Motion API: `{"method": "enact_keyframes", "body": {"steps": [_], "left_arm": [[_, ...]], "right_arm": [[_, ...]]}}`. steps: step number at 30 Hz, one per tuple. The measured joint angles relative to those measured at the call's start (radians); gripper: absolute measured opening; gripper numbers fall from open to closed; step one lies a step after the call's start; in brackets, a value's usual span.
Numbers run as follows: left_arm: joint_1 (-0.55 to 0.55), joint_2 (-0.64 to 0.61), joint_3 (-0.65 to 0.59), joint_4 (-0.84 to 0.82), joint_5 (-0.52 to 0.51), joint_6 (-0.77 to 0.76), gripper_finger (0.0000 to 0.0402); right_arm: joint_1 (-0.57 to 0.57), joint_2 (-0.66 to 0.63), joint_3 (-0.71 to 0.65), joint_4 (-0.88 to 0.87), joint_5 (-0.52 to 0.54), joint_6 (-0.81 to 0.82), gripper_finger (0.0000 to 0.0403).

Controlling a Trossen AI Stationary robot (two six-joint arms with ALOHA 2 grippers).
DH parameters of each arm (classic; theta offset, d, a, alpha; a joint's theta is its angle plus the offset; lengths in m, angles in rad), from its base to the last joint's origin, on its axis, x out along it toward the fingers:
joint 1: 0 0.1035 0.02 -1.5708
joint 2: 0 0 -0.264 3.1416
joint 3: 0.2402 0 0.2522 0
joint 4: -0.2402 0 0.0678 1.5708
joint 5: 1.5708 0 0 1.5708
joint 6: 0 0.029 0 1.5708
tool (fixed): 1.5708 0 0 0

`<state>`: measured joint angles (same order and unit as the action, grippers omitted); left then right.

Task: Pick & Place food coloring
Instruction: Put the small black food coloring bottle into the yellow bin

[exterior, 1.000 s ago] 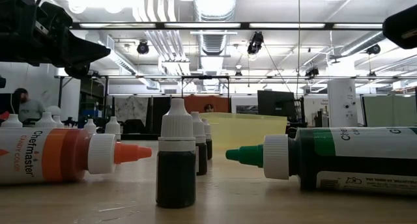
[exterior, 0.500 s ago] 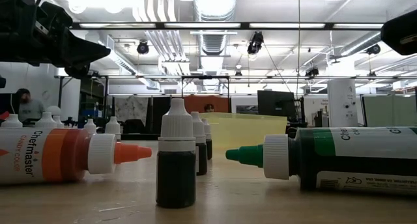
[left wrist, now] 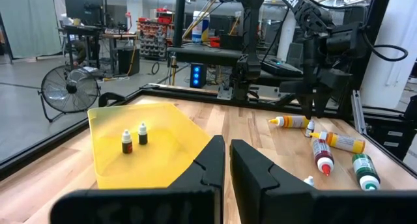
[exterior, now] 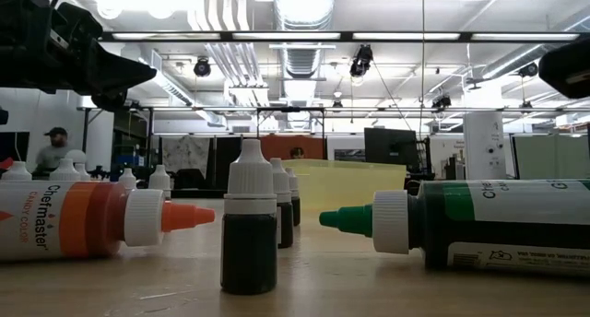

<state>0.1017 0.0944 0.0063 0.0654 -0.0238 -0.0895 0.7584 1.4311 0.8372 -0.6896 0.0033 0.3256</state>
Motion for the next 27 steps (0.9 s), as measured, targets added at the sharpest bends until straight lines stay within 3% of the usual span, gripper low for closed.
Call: {"method": "enact_keyframes", "body": {"steps": [27], "left_arm": [[0.001, 0.0, 0.0, 0.0, 0.0, 0.0, 0.0]], "right_arm": [[0.001, 0.0, -0.097, 0.147, 0.0, 0.013, 0.0155]]}}
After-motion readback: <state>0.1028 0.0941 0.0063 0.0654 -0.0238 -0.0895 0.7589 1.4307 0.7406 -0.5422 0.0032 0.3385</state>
